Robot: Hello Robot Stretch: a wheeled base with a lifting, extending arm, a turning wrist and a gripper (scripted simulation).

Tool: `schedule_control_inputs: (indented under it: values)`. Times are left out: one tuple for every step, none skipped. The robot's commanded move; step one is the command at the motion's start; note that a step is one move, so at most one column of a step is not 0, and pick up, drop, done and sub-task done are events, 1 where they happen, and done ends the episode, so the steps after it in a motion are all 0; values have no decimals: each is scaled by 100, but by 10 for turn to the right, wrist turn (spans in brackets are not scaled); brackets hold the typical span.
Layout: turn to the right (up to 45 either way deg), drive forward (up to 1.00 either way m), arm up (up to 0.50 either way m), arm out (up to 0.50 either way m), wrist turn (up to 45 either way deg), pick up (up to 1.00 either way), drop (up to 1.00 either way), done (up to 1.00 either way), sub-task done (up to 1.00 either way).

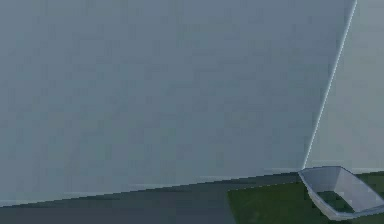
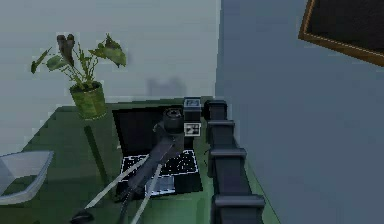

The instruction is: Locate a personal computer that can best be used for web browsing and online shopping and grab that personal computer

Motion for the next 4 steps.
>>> schedule_control_inputs:
  values:
    - [0,0,0,0,450,0,0,0,0]
    - [0,0,0,0,450,0,0,0,0]
    - [0,0,0,0,120,0,0,0,0]
    - [0,0,-30,0,0,0,0,0,0]
